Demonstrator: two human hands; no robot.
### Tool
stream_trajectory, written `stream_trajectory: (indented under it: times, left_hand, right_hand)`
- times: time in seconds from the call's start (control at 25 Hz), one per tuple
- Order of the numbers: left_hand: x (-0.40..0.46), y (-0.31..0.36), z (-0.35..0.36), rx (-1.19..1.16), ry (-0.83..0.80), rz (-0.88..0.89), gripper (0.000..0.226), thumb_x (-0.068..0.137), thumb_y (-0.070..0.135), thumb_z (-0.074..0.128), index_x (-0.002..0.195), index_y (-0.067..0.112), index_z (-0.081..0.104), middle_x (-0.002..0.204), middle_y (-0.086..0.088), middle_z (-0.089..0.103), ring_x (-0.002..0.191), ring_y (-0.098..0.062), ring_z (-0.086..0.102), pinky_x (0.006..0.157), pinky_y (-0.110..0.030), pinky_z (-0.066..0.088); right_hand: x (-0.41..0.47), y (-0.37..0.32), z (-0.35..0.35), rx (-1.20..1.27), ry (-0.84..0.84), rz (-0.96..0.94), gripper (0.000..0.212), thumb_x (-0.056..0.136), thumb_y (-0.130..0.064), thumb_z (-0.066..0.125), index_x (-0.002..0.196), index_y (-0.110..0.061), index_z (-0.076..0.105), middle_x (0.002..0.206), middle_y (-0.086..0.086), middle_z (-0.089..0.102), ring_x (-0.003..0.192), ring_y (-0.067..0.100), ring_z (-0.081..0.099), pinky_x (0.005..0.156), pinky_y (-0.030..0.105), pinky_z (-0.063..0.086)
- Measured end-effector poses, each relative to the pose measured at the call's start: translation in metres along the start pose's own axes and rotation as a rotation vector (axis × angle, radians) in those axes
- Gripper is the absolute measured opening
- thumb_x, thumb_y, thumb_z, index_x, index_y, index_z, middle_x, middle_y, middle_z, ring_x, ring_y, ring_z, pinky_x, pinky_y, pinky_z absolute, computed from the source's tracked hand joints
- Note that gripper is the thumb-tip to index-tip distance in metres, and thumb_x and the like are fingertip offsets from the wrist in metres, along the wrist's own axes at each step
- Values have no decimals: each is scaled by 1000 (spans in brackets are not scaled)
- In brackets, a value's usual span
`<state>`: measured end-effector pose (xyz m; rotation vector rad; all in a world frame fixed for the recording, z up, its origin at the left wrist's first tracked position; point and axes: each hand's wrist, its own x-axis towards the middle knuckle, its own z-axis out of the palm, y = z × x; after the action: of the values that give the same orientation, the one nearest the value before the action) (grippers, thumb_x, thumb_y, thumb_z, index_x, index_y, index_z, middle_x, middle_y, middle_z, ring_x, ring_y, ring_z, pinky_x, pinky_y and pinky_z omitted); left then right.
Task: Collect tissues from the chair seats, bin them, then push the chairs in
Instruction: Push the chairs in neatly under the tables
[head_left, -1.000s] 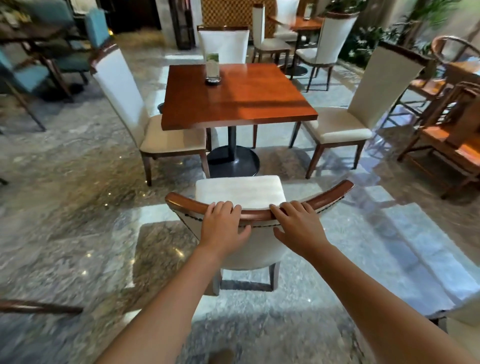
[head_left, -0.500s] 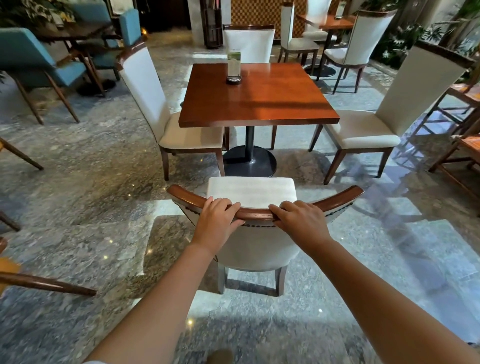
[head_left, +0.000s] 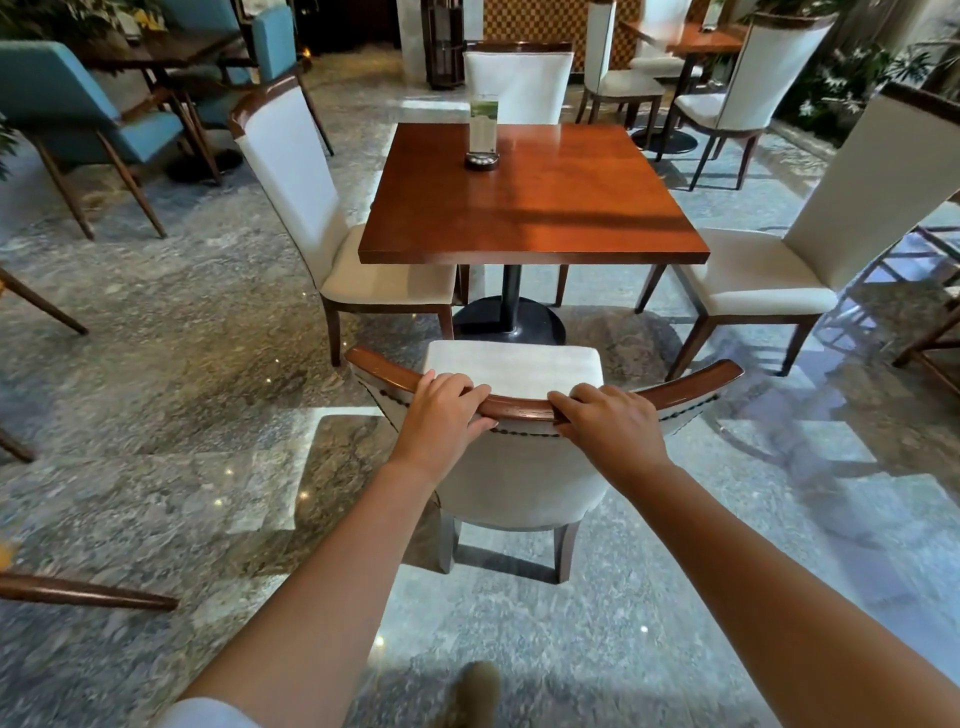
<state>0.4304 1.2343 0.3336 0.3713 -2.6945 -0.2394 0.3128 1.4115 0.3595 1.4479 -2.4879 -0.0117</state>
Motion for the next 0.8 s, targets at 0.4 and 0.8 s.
stream_trajectory:
  times: [0.4,0.8]
  left_hand:
    - [122,-42,34,-18,-18,-30,40,75,28,73,109,9,66,93,-10,67,93,-27,60,99,-42,39]
    - [193,-61,56,8,-18,-42,40,73,26,75,107,8,66,90,-9,67,91,-28,61,99,-42,40]
  right_hand:
    - [119,55,29,46,-30,43,33,88,-33,58,118,-21,56,100,4,67,85,28,63,68,33,48]
    - [187,96,53,71,-40,19,32,89,-29,56,119,-18,55,100,7,67,86,31,63,72,35,49]
